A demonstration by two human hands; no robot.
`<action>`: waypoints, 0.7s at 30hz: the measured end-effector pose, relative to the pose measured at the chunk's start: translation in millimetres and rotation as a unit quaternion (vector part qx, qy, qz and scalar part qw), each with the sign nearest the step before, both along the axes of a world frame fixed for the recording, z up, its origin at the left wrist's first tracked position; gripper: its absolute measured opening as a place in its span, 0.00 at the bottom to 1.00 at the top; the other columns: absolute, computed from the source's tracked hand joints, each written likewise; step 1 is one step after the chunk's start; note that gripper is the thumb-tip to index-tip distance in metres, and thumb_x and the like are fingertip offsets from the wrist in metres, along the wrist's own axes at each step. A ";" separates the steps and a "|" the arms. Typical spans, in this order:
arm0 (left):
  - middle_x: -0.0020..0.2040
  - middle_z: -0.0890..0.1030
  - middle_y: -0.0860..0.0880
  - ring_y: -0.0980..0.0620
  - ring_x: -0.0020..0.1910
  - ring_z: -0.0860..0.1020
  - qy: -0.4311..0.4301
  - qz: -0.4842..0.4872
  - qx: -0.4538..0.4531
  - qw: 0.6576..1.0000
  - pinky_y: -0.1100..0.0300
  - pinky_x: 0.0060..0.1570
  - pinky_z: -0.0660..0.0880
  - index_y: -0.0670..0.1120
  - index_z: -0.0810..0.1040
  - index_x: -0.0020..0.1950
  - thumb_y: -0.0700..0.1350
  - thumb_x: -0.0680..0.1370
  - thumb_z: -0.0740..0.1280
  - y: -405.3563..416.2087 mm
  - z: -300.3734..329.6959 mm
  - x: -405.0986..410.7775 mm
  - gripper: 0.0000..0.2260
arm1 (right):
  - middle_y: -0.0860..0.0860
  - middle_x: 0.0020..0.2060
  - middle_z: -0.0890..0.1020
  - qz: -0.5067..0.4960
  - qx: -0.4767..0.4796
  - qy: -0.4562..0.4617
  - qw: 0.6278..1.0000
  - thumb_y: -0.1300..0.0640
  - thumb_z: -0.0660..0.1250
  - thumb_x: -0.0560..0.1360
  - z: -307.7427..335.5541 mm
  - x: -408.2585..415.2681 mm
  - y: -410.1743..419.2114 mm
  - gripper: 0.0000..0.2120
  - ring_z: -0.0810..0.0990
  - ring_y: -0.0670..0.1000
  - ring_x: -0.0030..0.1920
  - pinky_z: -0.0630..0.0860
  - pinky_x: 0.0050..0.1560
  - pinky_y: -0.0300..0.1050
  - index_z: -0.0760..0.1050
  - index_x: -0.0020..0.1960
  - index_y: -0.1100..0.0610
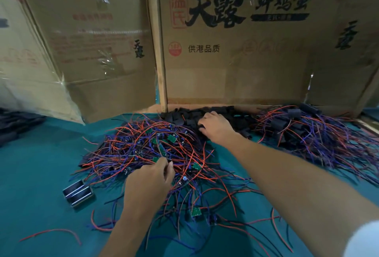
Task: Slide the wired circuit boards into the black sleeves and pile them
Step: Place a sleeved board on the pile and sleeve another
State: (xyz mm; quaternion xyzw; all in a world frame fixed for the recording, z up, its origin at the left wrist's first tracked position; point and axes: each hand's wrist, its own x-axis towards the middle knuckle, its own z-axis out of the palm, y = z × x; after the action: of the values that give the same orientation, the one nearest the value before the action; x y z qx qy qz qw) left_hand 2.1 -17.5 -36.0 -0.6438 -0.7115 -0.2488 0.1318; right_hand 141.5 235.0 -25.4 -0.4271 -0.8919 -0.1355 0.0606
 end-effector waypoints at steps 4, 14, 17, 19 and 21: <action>0.20 0.60 0.56 0.54 0.17 0.55 -0.007 0.001 -0.005 1.000 0.66 0.19 0.48 0.47 0.74 0.34 0.44 0.75 0.74 0.6 0.2 -0.7 0.12 | 0.53 0.58 0.77 -0.013 0.040 0.071 0.997 0.53 0.58 0.82 3.1 8.8 -11.8 0.11 0.73 0.56 0.60 0.71 0.57 0.50 0.74 0.61 0.54; 0.34 0.78 0.50 0.48 0.38 0.80 -0.042 -0.059 -0.034 0.997 0.52 0.36 0.70 0.58 0.54 0.69 0.76 0.69 0.55 -3.1 -6.5 30.6 0.36 | 0.51 0.23 0.69 -0.047 -0.150 0.372 0.915 0.52 0.65 0.76 17.0 56.8 -190.3 0.18 0.66 0.52 0.29 0.61 0.34 0.49 0.66 0.30 0.56; 0.34 0.81 0.50 0.48 0.36 0.82 0.004 -0.119 0.014 0.993 0.55 0.32 0.68 0.56 0.63 0.67 0.71 0.71 0.55 -10.0 -2.8 53.9 0.29 | 0.52 0.28 0.76 -0.024 -0.223 0.386 0.895 0.54 0.67 0.77 9.7 72.6 -225.7 0.13 0.70 0.49 0.30 0.67 0.37 0.48 0.75 0.36 0.59; 0.35 0.82 0.51 0.48 0.38 0.82 -0.001 -0.144 0.019 0.989 0.55 0.32 0.66 0.56 0.69 0.63 0.67 0.73 0.62 -13.7 0.9 63.5 0.24 | 0.53 0.29 0.76 -0.030 -0.300 0.457 0.837 0.57 0.67 0.77 7.5 80.3 -235.3 0.11 0.71 0.47 0.31 0.70 0.37 0.48 0.77 0.36 0.59; 0.34 0.78 0.53 0.48 0.42 0.80 -0.060 -0.163 -0.013 0.985 0.54 0.37 0.66 0.57 0.70 0.63 0.68 0.70 0.66 -16.9 1.9 66.4 0.26 | 0.57 0.36 0.76 -0.041 -0.465 0.581 0.667 0.58 0.65 0.79 4.1 89.1 -236.9 0.09 0.75 0.50 0.35 0.76 0.42 0.47 0.79 0.43 0.63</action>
State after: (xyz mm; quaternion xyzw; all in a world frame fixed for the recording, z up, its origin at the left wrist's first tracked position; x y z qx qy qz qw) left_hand 68.5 -34.4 -34.1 -0.7364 -0.6073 -0.2959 0.0380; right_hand 230.7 -1.9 -21.3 -0.4279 -0.6050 0.5700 0.3551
